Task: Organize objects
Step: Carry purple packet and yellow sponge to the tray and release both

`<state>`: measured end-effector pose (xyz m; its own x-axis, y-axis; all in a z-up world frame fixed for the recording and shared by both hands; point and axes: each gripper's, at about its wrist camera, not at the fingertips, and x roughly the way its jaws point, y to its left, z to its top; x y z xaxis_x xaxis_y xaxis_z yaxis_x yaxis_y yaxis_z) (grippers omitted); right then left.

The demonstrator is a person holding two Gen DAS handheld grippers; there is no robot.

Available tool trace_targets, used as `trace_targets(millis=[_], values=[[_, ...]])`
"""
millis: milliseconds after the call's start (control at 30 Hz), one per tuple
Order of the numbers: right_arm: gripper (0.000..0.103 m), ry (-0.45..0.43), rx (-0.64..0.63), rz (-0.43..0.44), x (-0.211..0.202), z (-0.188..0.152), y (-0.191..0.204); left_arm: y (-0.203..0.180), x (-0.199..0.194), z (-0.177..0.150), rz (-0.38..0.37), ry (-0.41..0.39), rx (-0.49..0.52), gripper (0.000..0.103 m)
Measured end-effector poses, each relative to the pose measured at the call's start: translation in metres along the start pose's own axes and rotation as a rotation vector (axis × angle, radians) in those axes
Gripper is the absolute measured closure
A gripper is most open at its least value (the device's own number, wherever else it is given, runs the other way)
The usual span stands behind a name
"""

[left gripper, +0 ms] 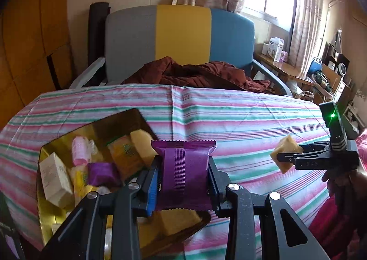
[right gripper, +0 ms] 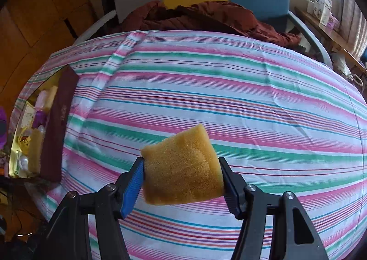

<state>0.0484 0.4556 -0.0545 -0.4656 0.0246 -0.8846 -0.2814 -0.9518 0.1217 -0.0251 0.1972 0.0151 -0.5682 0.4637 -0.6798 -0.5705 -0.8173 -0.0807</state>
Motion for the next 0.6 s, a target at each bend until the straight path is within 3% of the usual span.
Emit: trace_targets(millis=[300,600], values=[[0.04,-0.052,-0.119,0.147,-0.016,0.006,0.096,0.049,-0.019,-0.023,0.018,-0.003,-0.114,0.066],[0.04,-0.092,-0.293,0.319,-0.03,0.007,0.202,0.136,-0.057,-0.054,0.149,-0.034,-0.305,0.066]])
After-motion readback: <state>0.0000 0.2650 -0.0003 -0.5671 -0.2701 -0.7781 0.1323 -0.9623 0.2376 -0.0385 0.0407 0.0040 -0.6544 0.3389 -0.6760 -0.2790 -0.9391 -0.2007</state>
